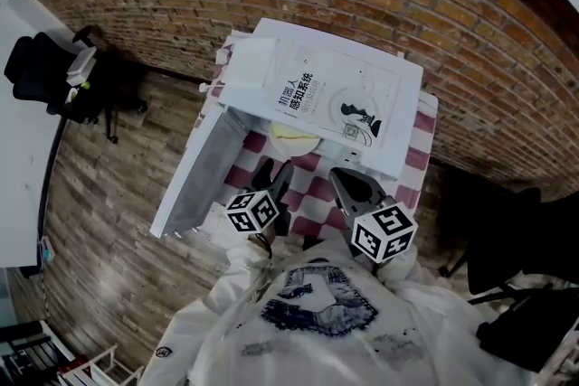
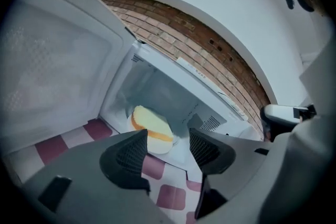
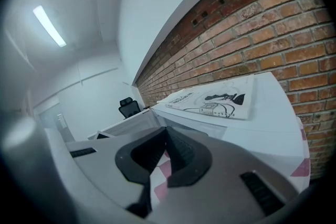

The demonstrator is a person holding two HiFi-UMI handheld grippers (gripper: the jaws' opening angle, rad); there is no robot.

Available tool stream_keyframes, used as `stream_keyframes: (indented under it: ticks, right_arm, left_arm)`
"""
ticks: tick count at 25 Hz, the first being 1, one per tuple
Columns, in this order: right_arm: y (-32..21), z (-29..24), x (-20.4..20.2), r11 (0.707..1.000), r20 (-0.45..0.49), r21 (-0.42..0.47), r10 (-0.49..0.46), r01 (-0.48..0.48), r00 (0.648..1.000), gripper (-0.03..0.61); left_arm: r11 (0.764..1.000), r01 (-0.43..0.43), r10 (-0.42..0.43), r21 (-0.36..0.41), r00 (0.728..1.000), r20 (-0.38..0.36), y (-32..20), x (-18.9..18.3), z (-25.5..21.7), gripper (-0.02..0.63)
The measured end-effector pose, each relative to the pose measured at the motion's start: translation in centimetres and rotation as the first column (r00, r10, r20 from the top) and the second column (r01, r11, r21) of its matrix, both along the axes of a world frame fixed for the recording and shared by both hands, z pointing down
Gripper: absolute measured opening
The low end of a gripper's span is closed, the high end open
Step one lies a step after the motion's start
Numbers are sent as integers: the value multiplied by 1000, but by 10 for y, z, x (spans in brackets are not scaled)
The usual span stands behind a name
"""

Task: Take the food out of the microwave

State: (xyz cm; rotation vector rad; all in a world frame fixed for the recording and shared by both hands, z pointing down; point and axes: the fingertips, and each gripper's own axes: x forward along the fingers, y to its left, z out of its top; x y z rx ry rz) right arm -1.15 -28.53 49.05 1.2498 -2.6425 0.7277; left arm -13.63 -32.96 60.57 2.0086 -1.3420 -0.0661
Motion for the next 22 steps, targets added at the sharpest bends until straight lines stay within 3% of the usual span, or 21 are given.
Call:
stream_keyframes:
  ticks: [9, 13, 19, 22]
  right_arm:
    - [2, 5, 9, 1000, -3, -19, 9, -9, 1000, 14]
    - [0, 7, 14, 1000, -2, -26, 16, -16, 1000, 14]
    - [-2, 11, 18, 999, -4, -39, 18, -18, 1000, 14]
    - [-3, 12, 19, 999, -7, -43, 18, -18, 1000, 15]
  left_arm:
    - [988, 36, -58, -148, 987, -148, -13, -3, 48, 262]
    - [975, 37, -101, -221, 953, -285, -20, 3, 64, 262]
    - [962, 32, -140, -271, 911, -388, -33, 5, 79, 247]
    - [956, 32, -169, -292, 872, -460, -38, 5, 85, 239]
